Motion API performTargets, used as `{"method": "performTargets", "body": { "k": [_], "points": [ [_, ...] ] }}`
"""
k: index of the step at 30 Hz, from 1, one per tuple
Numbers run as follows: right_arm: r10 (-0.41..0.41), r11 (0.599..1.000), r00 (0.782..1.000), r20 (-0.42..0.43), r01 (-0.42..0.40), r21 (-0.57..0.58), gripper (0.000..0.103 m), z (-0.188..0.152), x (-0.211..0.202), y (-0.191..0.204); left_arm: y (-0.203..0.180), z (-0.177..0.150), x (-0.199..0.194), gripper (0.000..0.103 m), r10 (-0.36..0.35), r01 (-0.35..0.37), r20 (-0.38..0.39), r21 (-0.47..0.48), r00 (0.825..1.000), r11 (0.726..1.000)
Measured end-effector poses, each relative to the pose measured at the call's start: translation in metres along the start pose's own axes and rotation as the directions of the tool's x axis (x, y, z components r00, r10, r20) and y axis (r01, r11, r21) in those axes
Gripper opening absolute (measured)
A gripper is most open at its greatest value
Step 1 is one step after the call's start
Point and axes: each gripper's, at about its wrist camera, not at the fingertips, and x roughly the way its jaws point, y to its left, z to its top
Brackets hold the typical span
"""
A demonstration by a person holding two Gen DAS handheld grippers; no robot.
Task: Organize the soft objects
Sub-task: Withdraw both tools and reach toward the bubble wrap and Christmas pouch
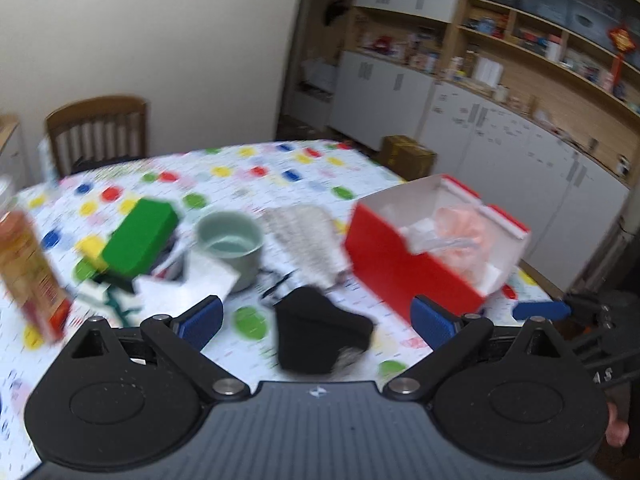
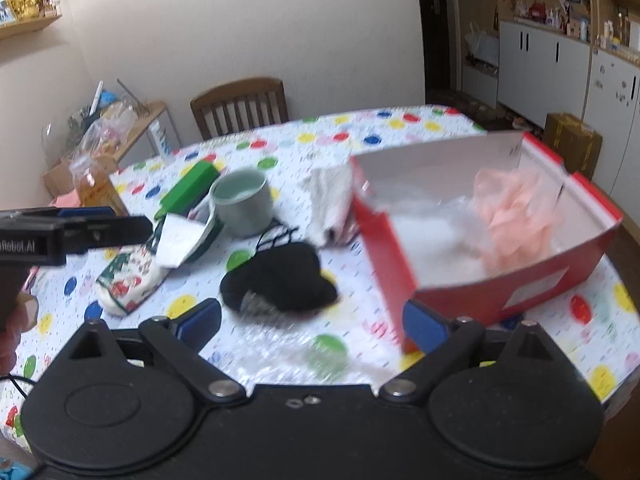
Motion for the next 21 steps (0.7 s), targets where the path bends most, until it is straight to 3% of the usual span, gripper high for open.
{"method": "performTargets", "body": {
  "k": [9,16,21],
  "points": [
    [-0.03,0.999,0.993,-0.114,0.027,-0.021,0.096,-0.033,0.033,0.036,0.071,-0.029,-0.003,0.101,0.166,-0.166,-0.015,-0.062,0.986,0.984],
    [-0.129,0.992,0.973,-0.192,0.129,-0.012,0.095,-0.056,0.056,0.043,0.139,-0.052,0.016,0.101,0.271,-0.291,-0.118,-0.215,0.955,0.932],
    [-0.16,0.986,0.96,-0.229,0.164,-0.002,0.095,-0.067,0.062,0.041,0.162,-0.059,0.026,0.1,0.311,-0.339,-0.149,-0.233,0.939,0.911]
  ]
}}
